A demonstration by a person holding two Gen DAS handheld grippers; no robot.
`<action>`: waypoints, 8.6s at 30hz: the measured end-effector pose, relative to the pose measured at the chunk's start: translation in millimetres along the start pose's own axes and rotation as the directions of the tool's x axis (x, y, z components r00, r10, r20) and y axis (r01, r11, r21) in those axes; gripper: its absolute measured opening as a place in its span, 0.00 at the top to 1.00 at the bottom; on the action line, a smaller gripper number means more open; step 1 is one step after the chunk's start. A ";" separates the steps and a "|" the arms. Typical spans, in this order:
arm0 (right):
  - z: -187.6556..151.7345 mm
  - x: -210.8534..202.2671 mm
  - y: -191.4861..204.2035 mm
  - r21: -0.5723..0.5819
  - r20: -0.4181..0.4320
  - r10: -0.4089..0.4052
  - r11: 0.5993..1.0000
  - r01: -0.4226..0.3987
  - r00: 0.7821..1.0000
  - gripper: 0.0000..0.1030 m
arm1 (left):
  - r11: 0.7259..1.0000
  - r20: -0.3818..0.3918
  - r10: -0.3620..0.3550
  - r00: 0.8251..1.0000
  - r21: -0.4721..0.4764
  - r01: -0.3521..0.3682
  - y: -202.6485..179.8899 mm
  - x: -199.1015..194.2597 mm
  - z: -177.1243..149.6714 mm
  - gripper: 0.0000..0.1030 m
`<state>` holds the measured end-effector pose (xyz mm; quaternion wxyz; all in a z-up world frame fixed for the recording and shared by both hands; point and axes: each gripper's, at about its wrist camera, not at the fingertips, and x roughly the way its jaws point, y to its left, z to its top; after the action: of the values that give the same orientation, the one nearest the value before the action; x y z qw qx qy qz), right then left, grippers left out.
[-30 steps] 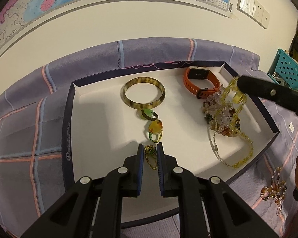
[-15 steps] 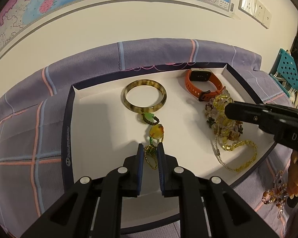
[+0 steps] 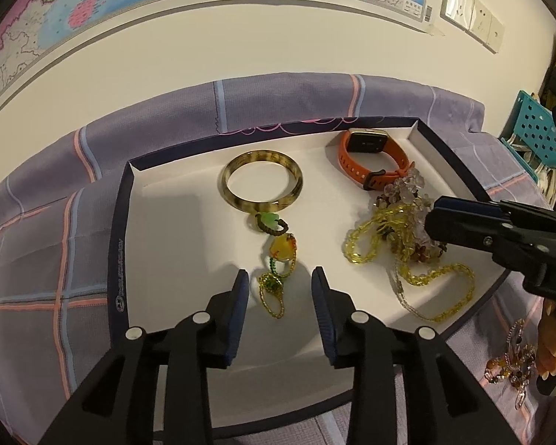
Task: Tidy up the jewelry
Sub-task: 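Move the right gripper to the amber-and-clear bead necklace while the left moves to the maroon bracelet, then grasp the amber-and-clear bead necklace with the right gripper while the left grasps the maroon beaded bracelet, then lift and carry the bead necklace toward the lid with the right gripper while the left carries the maroon bracelet, then lower the bead necklace into the lid with the right gripper while the left lowers the maroon bracelet in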
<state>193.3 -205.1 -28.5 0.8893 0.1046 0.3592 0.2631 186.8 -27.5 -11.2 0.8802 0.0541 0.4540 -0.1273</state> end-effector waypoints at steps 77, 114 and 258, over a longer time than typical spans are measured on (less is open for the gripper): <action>-139.2 -74.7 34.5 -0.168 -0.032 -0.161 0.974 0.154 0.986 0.83 | 0.990 0.043 -0.022 0.999 0.142 0.015 -29.9 -69.0 -115.8 0.65; -110.5 -104.5 37.4 -0.022 0.099 0.077 0.997 -0.075 0.992 0.85 | 0.994 0.082 -0.109 0.991 0.038 0.107 -10.6 -98.2 -114.1 0.94; 15.7 -66.6 21.3 -0.015 0.203 0.065 0.998 -0.063 0.977 0.85 | 1.000 0.126 -0.021 0.992 -0.006 0.022 8.9 -67.6 -20.6 0.96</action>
<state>155.6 -223.4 29.7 0.9128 0.1387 0.2619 0.2811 135.5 -2.7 31.6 0.9059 0.0375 0.3985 -0.1384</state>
